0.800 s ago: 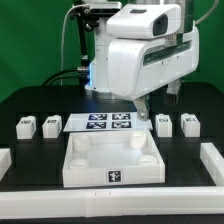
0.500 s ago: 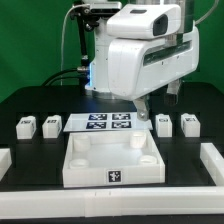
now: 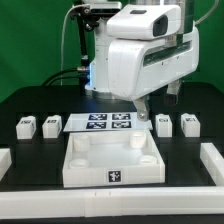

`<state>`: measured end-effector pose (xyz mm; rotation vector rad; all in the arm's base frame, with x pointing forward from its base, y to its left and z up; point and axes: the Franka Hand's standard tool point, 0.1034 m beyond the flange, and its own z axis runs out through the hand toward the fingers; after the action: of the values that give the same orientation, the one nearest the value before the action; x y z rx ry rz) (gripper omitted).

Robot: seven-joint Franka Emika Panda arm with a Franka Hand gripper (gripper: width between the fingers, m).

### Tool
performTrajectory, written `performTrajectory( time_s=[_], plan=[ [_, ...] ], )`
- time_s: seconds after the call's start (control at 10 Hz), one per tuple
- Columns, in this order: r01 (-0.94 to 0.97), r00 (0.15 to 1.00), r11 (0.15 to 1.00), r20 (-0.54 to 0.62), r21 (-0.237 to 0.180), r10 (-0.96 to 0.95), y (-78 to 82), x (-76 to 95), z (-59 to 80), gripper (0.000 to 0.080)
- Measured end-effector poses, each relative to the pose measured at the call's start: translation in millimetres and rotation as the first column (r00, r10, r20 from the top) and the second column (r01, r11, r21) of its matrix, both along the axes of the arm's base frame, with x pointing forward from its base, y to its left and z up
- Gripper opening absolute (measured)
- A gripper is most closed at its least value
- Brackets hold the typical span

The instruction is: Assemble one leg

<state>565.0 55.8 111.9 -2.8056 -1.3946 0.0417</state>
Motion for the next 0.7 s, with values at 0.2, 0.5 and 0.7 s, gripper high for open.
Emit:
performTrajectory(
  time_s=[0.2,0.5,0.7],
  plan=[
    [-0.011,1.000,1.000,-0.011,-0.001,0.011,-7.3,-8.3,-1.8,0.0650],
    [-0.316,0.949,0.949,0.003,0.003,0.316,-33.8,-71.1,-12.9,0.0650],
    [-0.533,0.846,0.846,0.002,0.016,0.533,-60.8,-116.8,-34.4,0.0650]
  ],
)
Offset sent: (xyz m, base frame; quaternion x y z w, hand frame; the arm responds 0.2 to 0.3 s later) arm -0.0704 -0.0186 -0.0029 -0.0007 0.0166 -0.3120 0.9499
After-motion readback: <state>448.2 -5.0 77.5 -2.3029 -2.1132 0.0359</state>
